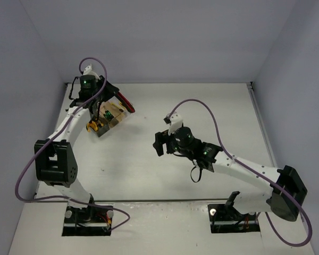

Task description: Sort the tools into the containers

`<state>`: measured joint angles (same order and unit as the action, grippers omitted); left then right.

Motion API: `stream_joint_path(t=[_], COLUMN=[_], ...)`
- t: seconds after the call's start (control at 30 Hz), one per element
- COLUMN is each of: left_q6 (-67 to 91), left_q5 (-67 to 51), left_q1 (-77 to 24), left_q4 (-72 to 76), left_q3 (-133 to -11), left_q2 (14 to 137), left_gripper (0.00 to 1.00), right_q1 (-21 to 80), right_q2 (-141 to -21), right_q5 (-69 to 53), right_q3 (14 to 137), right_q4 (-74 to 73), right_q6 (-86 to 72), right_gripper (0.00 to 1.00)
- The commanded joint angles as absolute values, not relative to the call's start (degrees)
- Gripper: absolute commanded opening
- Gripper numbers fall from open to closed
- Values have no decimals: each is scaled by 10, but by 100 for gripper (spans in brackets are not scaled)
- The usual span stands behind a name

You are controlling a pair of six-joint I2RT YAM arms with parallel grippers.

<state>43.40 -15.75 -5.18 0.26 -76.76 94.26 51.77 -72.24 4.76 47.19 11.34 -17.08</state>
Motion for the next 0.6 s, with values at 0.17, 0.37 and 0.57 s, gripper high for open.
stream_joint_path(t=[0.17, 0.37, 0.57], left_q6=[367, 340, 349], left_q5=[-239, -246, -293], left_q1=[19, 38, 37], left_q4=[-38, -61, -43], left_q3=[-1026, -1080, -1086], left_q2=[1115, 1181, 1233], left_gripper=[0, 0, 2], right_q1=[510, 507, 506], right_q2=[-674, -681, -695], right_q5=[78, 75, 76], right_q3=[426, 414, 414], right_q4=[102, 100, 99], right_q6=[-166, -169, -171], right_gripper=[77, 77, 77])
